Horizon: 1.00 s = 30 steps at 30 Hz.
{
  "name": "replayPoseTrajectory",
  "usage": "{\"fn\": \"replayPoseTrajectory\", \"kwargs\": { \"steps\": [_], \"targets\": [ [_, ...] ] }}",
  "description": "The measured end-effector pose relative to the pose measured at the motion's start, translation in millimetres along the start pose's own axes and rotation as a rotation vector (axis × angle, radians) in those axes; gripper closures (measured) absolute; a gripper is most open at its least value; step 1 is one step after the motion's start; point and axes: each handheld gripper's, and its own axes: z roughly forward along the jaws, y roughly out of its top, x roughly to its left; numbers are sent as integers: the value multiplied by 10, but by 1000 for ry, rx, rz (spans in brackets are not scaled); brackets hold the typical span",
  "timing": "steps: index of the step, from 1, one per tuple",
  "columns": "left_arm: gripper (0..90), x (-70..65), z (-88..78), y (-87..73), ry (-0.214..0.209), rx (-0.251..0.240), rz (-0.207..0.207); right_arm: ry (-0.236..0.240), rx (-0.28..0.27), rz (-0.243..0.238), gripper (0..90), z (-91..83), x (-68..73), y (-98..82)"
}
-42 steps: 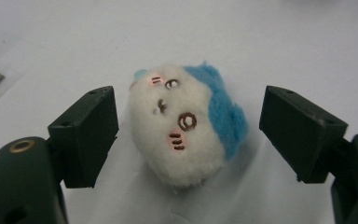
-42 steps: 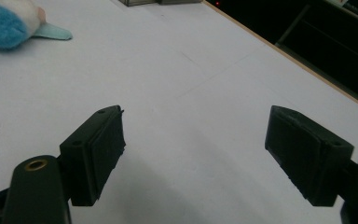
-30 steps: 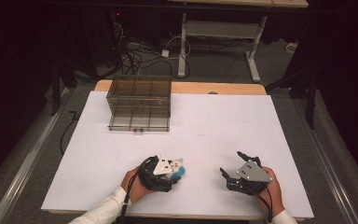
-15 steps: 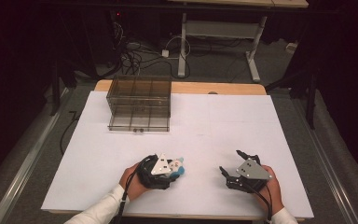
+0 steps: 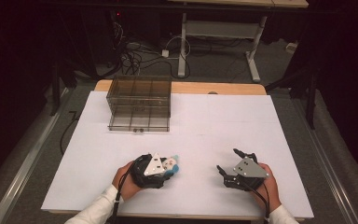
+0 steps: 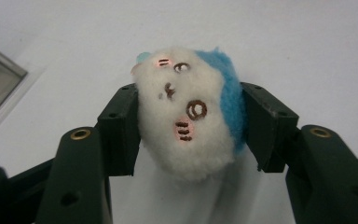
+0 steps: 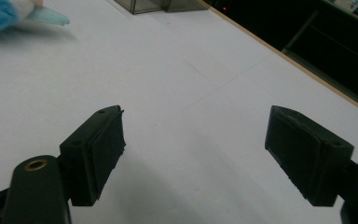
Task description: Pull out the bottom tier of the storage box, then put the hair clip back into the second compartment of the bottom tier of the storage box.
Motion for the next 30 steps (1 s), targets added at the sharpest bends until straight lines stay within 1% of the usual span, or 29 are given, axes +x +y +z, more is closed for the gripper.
{"fn": "replayPoseTrajectory", "kwargs": {
  "steps": [4,5,7,11,15,17,19,21,23,25,27,30],
  "targets": [
    [419,41,-46,-24,10,-11,-7,6,0,-5,206,33,-1,12],
    [419,52,-57,-26,19,-13,-4,5,-3,-6,206,34,-5,14],
    [420,72,-74,-29,26,-20,-8,-2,-5,-15,206,29,-19,16],
    [422,103,-101,-42,30,-23,-12,-15,-13,-1,206,19,-48,14],
    [423,139,-138,-64,51,-25,-12,-20,-14,-9,206,6,-44,20],
    [426,172,-146,-84,60,-16,-19,-25,-19,-6,206,-4,-46,24],
    [427,199,-169,-99,68,-26,-33,-29,-23,-6,206,-12,-49,27],
    [427,224,-187,-102,82,-25,-33,-26,-24,-3,206,-10,-50,30],
    [427,254,-197,-109,90,-28,-43,-24,-24,-4,206,-2,-49,30],
    [428,279,-202,-120,108,-17,-44,-21,-18,-6,206,7,-45,26],
    [428,302,-213,-136,117,-14,-52,-18,-17,-4,206,5,-40,24],
    [428,338,-220,-157,141,2,-50,-21,-20,-9,206,-12,-40,26]
  ]
}}
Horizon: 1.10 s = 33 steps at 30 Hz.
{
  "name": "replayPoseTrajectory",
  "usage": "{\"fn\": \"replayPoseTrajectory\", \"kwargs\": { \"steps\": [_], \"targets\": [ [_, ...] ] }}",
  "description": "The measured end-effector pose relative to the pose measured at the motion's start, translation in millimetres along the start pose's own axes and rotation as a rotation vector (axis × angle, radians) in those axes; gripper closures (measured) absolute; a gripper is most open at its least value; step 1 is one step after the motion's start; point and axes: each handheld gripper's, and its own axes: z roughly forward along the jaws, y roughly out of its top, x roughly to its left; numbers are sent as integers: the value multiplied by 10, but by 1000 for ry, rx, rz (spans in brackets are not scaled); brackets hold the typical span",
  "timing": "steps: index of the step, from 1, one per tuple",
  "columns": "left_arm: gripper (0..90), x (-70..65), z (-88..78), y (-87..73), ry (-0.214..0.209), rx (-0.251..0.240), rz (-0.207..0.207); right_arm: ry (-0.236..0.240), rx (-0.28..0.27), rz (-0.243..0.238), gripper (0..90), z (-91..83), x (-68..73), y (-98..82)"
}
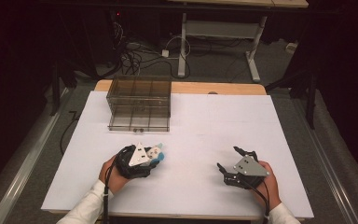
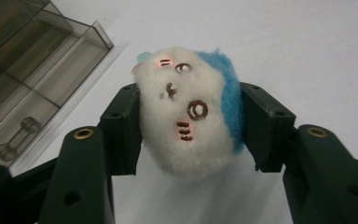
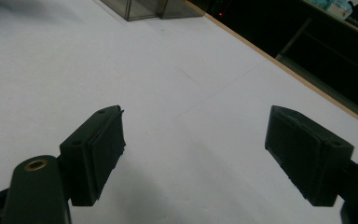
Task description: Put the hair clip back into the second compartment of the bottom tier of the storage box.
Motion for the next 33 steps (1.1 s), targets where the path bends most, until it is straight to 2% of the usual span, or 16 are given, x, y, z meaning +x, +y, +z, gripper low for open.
{"fn": "replayPoseTrajectory", "kwargs": {
  "steps": [9,15,20,22,28,31,33],
  "targets": [
    [428,122,-54,-43,31,3,-25,-7,-3,-1,206,-43,9,-10],
    [428,241,-131,-84,53,6,-59,1,-2,-8,206,-40,30,-3],
    [427,411,-198,-124,42,18,-114,4,2,-10,206,-37,35,-7],
    [426,478,-244,-144,67,23,-128,4,4,-6,206,-36,31,-10],
    [424,742,-375,-240,94,39,-197,9,14,1,206,-15,35,-20],
    [422,862,-405,-270,90,62,-216,11,17,4,206,-11,38,-21],
    [421,931,-412,-276,96,88,-214,10,17,4,206,-13,42,-20]
  ]
}}
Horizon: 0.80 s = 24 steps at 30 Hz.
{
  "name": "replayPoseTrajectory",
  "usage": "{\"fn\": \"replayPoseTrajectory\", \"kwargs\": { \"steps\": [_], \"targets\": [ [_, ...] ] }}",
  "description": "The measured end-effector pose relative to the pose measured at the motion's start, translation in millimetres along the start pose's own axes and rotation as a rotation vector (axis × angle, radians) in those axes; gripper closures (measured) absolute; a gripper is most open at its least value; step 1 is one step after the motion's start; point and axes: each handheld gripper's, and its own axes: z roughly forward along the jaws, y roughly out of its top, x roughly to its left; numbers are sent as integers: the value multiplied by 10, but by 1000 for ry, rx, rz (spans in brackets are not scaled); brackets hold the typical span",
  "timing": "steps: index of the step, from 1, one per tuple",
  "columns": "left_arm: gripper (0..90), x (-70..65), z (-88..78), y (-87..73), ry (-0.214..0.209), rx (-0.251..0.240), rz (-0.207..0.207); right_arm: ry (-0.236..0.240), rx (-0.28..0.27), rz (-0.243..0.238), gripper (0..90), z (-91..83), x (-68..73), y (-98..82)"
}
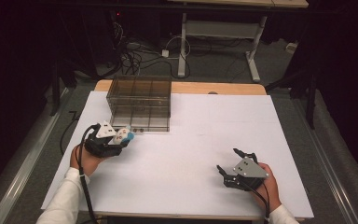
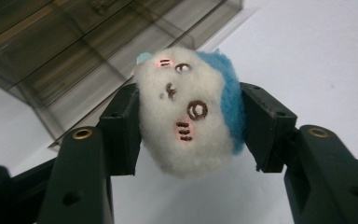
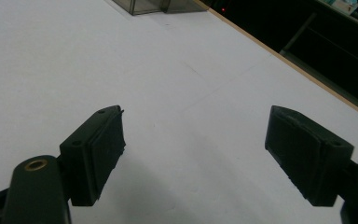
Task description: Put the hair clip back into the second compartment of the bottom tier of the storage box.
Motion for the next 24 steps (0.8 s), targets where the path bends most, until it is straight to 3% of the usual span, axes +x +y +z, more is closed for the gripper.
{"fn": "replayPoseTrajectory", "kwargs": {
  "steps": [4,9,20,24],
  "targets": [
    [419,127,-6,39,-14,18,-19,-1,1,0,206,-2,3,3],
    [414,185,42,153,-26,55,5,2,5,-1,206,7,5,-2],
    [394,196,335,427,-30,109,61,4,11,-9,206,13,12,-7],
    [394,221,444,489,-39,117,55,4,9,-11,206,10,13,-8]
  ]
}}
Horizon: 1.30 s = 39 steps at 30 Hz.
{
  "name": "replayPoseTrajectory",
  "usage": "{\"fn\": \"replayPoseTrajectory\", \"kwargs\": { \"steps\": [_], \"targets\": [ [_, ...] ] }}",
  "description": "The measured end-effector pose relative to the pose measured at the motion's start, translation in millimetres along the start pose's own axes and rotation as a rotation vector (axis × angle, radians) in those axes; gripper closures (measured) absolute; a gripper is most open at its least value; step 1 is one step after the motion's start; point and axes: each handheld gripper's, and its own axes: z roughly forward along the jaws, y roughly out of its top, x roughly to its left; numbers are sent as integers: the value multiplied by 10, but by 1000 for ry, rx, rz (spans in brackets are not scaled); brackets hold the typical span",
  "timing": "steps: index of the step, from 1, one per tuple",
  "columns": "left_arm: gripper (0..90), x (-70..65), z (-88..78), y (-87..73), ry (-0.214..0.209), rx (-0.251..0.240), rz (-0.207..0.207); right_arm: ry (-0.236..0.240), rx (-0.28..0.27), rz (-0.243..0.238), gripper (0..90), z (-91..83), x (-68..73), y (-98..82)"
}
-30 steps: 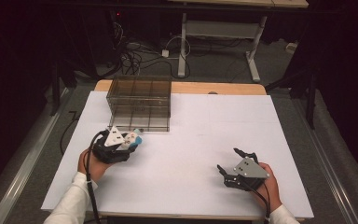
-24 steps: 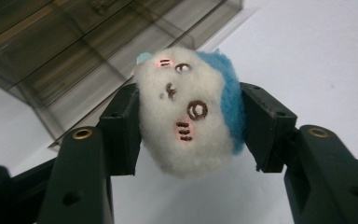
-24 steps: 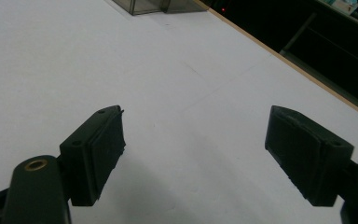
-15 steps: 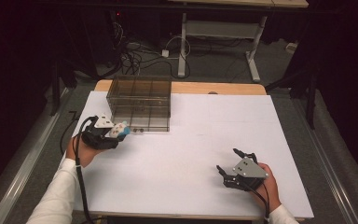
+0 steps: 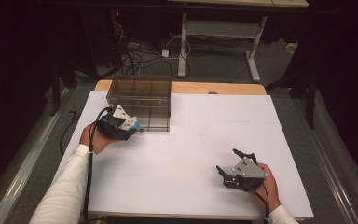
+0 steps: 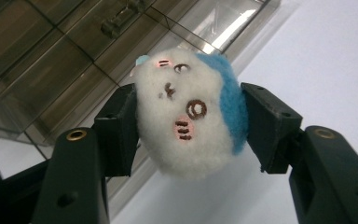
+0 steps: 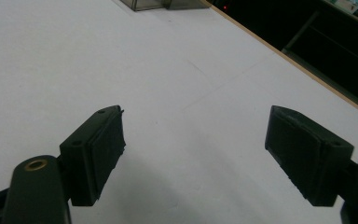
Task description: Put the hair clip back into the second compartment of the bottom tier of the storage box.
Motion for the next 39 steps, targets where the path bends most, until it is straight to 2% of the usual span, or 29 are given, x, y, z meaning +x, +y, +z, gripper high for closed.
{"fn": "replayPoseTrajectory", "kwargs": {
  "steps": [3,8,11,16,22,27,28,30,32,36,39],
  "targets": [
    [390,36,75,30,-14,10,-2,1,3,1,206,3,0,-3],
    [376,114,174,65,-58,9,-29,6,6,-2,206,9,2,-7],
    [369,162,224,80,-104,-2,-54,7,10,-3,206,15,6,-11],
    [355,203,302,133,-132,6,-77,10,15,-7,206,21,12,-14],
    [340,179,332,197,-105,-4,-59,13,22,-18,205,25,13,-20],
    [330,193,288,184,-95,-43,-82,17,24,-21,206,28,15,-24],
    [330,198,270,181,-82,-51,-87,17,25,-22,206,28,17,-24],
    [330,209,230,170,-91,-83,-99,17,21,-23,206,26,18,-21],
    [331,219,190,162,-78,-89,-100,15,20,-21,206,24,20,-18],
    [440,240,89,113,-89,-137,-114,14,20,-22,206,21,23,-15],
    [554,265,30,68,-90,-137,-116,14,19,-22,206,21,25,-15]
  ]
}}
